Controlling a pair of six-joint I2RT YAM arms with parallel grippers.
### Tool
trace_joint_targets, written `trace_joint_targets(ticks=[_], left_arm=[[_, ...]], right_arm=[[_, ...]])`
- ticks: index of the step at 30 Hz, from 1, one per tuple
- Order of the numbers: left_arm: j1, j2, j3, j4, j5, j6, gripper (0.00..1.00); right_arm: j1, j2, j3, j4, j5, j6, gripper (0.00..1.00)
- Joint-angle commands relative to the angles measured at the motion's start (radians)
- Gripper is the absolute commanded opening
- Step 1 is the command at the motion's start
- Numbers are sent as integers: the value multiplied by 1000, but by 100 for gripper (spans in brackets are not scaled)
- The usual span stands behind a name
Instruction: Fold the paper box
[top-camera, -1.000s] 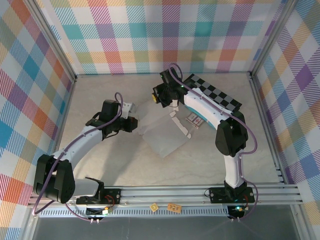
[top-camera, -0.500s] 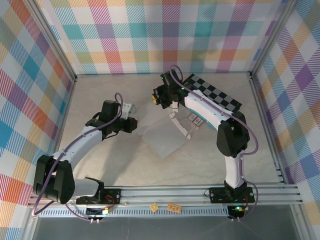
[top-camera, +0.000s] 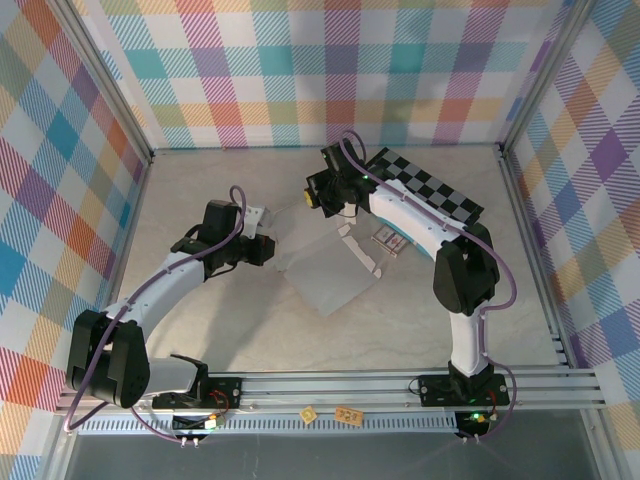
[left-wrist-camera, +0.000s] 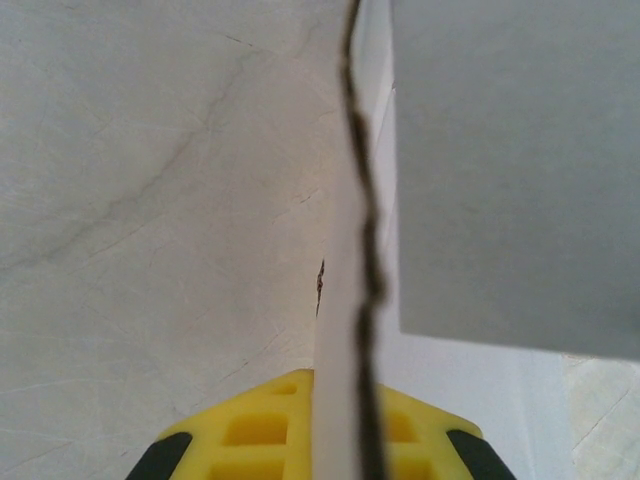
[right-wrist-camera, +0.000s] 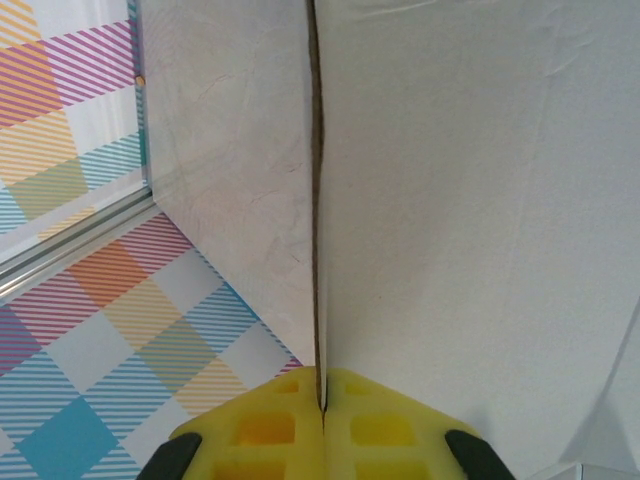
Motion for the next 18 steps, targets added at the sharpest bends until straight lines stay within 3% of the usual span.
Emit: trace_joint_targets(ticks=[1, 3, 6, 10, 13, 18], left_arm=[[-2, -44, 56, 26, -35, -35, 25], [-3, -102, 68, 29, -67, -129, 39], [-4, -197, 77, 58, -107, -322, 46], [-12, -279, 81, 44, -99, -547, 46], [-13, -315, 129, -46, -158, -707, 51], [-22, -150, 350, -208, -102, -999, 42]], right_arm=[[6, -38, -17, -15, 23, 25, 0], [5, -43, -18, -12, 35, 36, 0], [6, -46, -17, -2, 48, 61, 0], [5, -52, -25, 30, 73, 88, 0], [4, -58, -21, 36, 92, 97, 0], [6, -60, -18, 40, 99, 104, 0]])
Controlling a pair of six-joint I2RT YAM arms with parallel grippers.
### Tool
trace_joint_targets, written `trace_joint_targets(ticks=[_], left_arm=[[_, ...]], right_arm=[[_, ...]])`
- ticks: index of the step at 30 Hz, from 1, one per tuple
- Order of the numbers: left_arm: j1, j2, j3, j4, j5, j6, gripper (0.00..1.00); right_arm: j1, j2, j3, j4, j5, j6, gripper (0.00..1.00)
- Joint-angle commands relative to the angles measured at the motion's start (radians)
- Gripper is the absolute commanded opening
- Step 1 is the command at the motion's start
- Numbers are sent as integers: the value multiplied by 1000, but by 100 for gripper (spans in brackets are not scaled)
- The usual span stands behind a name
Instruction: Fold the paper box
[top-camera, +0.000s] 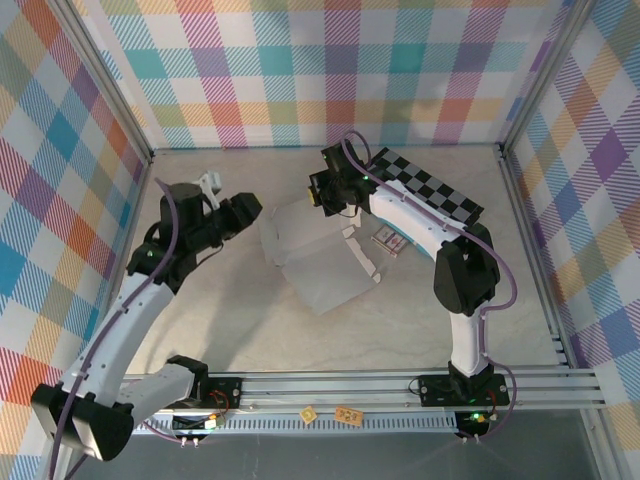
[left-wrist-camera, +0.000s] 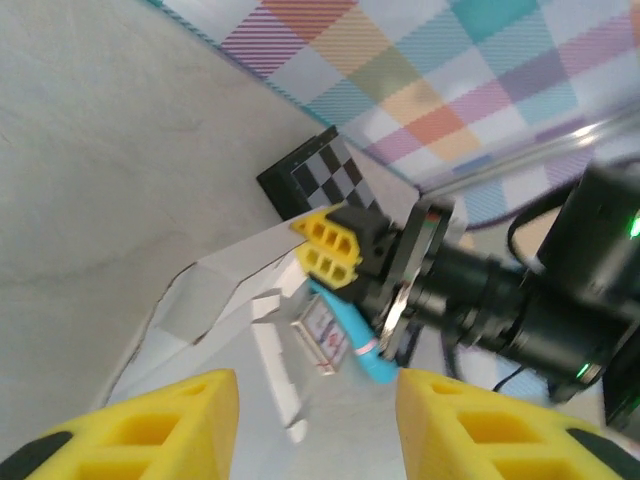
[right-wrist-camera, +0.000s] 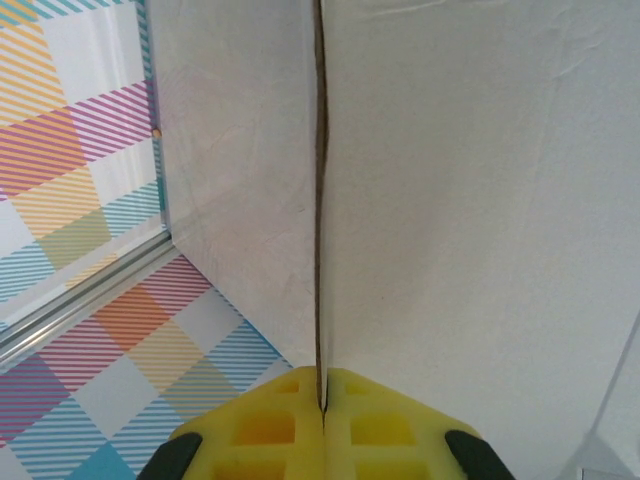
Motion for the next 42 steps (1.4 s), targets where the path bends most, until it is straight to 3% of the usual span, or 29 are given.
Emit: trace_joint_targets(ticks=[1, 3, 6, 11, 15, 32, 42], left_arm=[[-20, 129, 168, -184, 20, -273, 42], [-36, 196, 263, -298, -19, -330, 42], [-60, 247, 307, -278, -34, -386, 41], [-110, 336, 394, -406, -130, -365, 43], [-115, 348, 350, -308, -127, -386, 44], [-126, 435, 351, -314, -144, -321, 51], [-150, 512, 377, -205, -107, -354, 47]], right_arm=[[6, -53, -6, 27, 19, 26, 0], [6, -58, -11, 27, 25, 26, 0], [7, -64, -27, 33, 23, 25, 0], [6, -76, -41, 39, 24, 25, 0], [4, -81, -44, 39, 22, 21, 0], [5, -92, -64, 52, 10, 22, 0], [6, -99, -70, 64, 2, 29, 0]])
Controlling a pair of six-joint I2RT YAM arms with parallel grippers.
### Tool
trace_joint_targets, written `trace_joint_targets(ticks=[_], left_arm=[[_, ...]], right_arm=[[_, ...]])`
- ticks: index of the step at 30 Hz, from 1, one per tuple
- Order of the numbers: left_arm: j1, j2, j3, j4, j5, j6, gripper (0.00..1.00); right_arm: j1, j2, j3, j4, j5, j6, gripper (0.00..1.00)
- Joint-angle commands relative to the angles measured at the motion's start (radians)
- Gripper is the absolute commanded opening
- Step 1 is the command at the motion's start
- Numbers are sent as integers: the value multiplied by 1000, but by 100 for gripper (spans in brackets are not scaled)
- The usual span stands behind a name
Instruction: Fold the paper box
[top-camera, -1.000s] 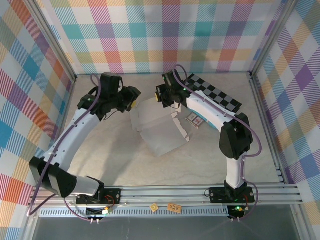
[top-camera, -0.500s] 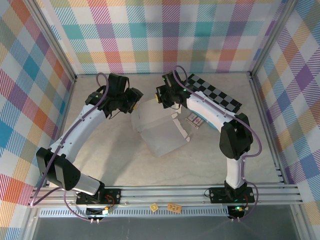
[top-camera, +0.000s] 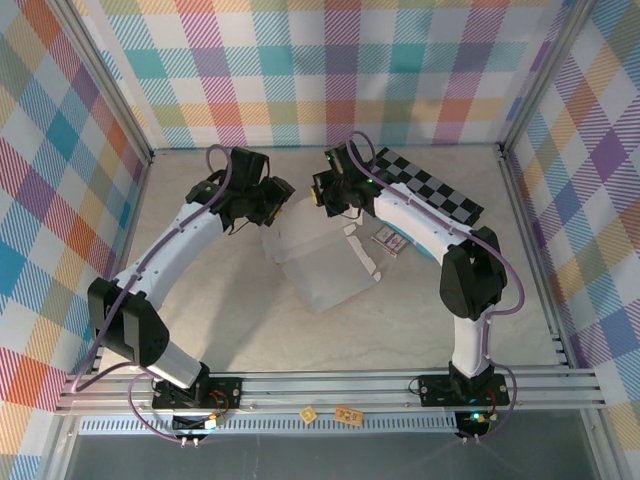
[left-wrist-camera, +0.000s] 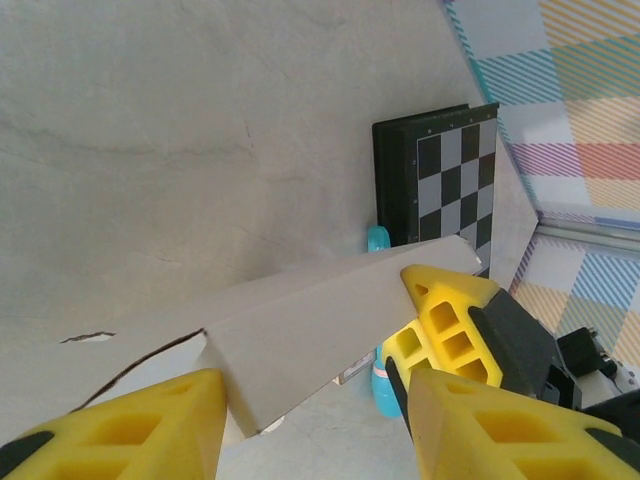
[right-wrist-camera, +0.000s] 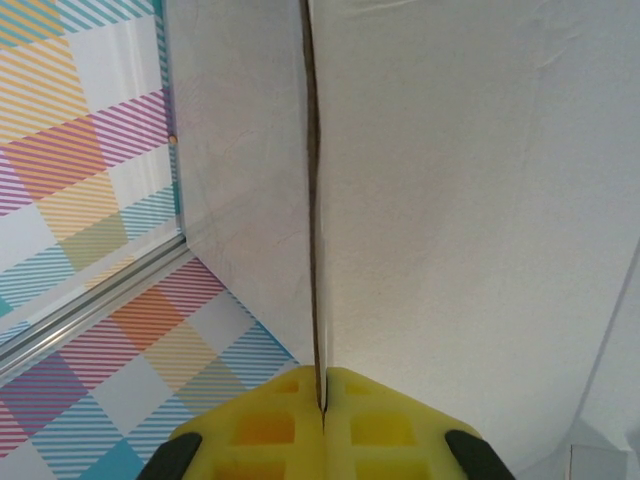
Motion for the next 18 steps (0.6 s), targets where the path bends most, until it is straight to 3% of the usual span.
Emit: trace_joint_targets(ticks=[1, 5, 7, 9, 13, 16, 18], left_arm=[[-20, 32, 22, 48, 34, -5, 43], [-21, 32, 23, 49, 15, -1, 30], [-21, 22, 22, 48, 2, 15, 28], [-20, 5, 25, 51, -4, 40, 31], [-19, -87, 9, 23, -41, 132, 50], [-14, -210, -68, -7, -77, 186, 50], [-2, -292, -135, -48, -78, 237, 43]], right_arm=[[6, -51, -15, 30, -18, 15, 0], [6, -60, -29, 33, -16, 22, 0], [5, -69, -39, 34, -7, 22, 0], [4, -75, -52, 39, 3, 28, 0], [-7, -89, -76, 50, 12, 45, 0], [-15, -102, -84, 46, 23, 60, 0], [-20, -112, -93, 39, 41, 84, 0]])
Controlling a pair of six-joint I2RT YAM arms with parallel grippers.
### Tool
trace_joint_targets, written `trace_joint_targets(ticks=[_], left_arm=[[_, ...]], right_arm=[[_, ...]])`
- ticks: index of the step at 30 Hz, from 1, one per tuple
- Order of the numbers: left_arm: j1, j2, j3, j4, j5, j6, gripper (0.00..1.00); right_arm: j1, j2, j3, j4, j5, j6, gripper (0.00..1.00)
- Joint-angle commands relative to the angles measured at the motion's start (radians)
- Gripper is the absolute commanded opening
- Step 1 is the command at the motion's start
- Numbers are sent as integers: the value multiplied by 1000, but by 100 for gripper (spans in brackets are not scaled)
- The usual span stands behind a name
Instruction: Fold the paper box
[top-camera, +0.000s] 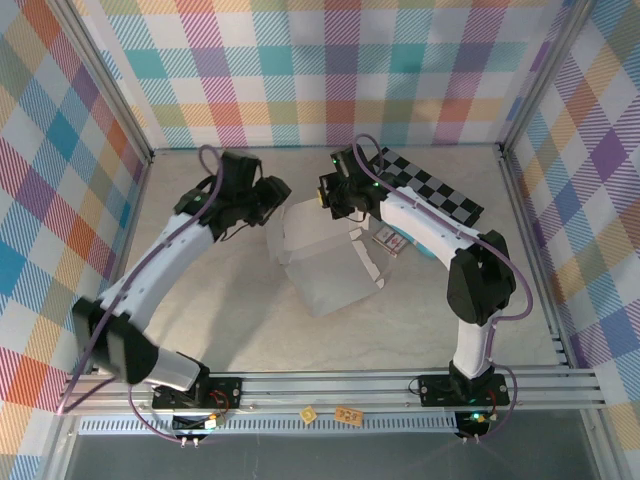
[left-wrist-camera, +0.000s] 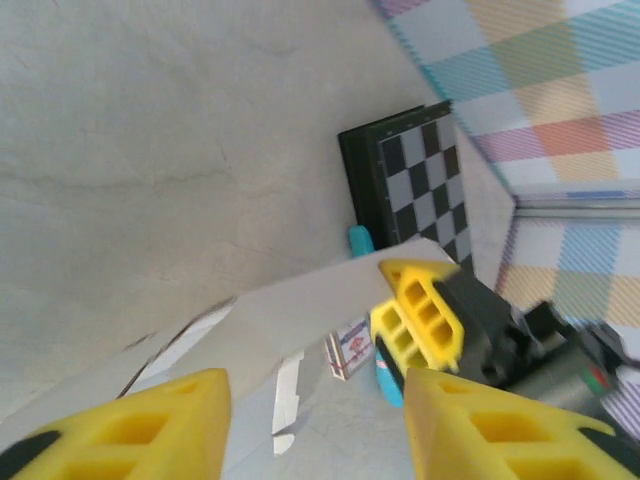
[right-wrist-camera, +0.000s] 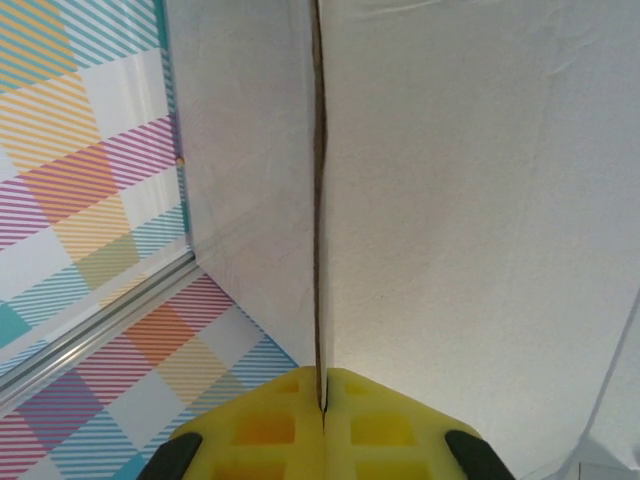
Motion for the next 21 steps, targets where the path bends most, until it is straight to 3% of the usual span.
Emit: trace_joint_targets(ticks=[1, 6, 9, 14, 21], left_arm=[[20, -153, -103, -76, -22, 114, 39], [136, -315, -432, 101, 151, 33, 13], [167, -344, -593, 256, 203, -28, 3], [176, -249, -800, 670, 283, -126, 0], [217, -102, -796, 845, 317, -44, 3]], right_arm=[[-10, -51, -21, 14, 25, 61, 0], [-18, -65, -40, 8, 66, 135, 0], [-22, -61, -27, -12, 91, 157, 0], [-33, -52, -26, -40, 94, 202, 0], [-36, -47, -66, -8, 105, 178, 0]])
